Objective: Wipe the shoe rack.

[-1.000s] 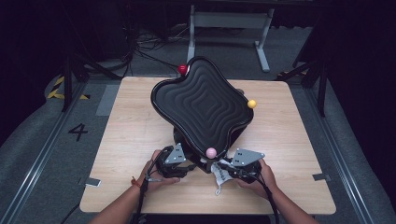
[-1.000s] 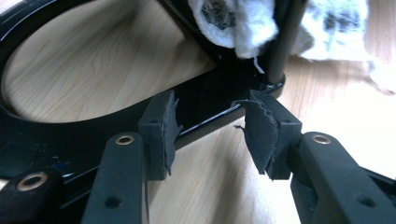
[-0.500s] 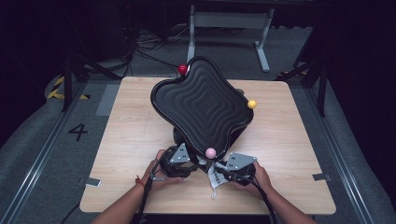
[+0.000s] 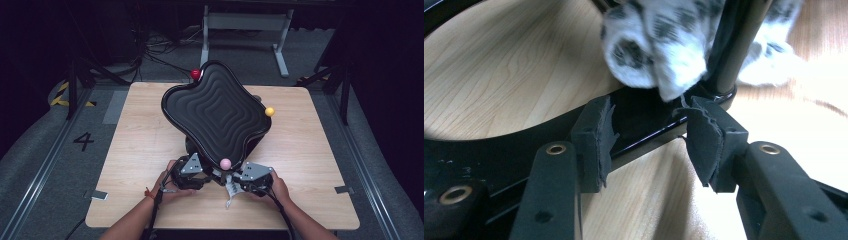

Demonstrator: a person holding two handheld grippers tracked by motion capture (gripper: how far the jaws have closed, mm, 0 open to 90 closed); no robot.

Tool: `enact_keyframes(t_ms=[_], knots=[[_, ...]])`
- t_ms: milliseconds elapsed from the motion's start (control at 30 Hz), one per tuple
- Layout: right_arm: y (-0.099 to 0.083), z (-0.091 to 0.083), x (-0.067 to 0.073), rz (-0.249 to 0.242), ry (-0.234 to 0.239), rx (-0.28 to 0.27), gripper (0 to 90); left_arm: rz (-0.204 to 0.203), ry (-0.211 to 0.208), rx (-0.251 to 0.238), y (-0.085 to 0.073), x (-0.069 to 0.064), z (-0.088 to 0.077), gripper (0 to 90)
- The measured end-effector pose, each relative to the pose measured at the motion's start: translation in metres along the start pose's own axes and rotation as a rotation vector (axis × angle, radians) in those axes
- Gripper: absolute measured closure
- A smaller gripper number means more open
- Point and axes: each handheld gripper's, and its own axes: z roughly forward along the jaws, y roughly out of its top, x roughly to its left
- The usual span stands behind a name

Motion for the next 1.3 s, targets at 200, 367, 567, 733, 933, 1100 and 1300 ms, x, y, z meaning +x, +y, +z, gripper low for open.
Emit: enact_keyframes(t_ms=[200, 367, 567, 733, 933, 1100, 1300], knots=[[-0.011, 0.001, -0.025, 0.085, -0.072, -0.015, 78.6, -0.012, -0.009, -0.005, -0.001, 0.002, 0.0, 54.3], [-0.017, 0.004, -0.042, 0.121, -0.108, -0.017, 79.0, -0.012, -0.014, -0.008, -0.001, 0.003, 0.0, 55.1], [-0.027, 0.003, -0.064, 0.166, -0.216, 0.003, 79.3, -0.004, -0.013, -0.008, -0.001, 0.003, 0.0, 55.1], [-0.032, 0.0, -0.085, 0.238, -0.313, -0.003, 79.5, 0.0, -0.01, -0.006, -0.001, 0.002, 0.0, 55.0], [-0.039, -0.008, -0.108, 0.301, -0.396, -0.029, 79.6, 0.007, -0.009, 0.0, 0.0, 0.003, 0.0, 55.0], [-0.037, -0.013, -0.112, 0.305, -0.429, -0.05, 79.5, 0.003, -0.012, -0.004, -0.001, 0.003, 0.0, 55.1], [-0.036, -0.019, -0.114, 0.321, -0.439, -0.074, 79.5, -0.001, -0.021, -0.006, 0.0, 0.002, 0.001, 55.4]])
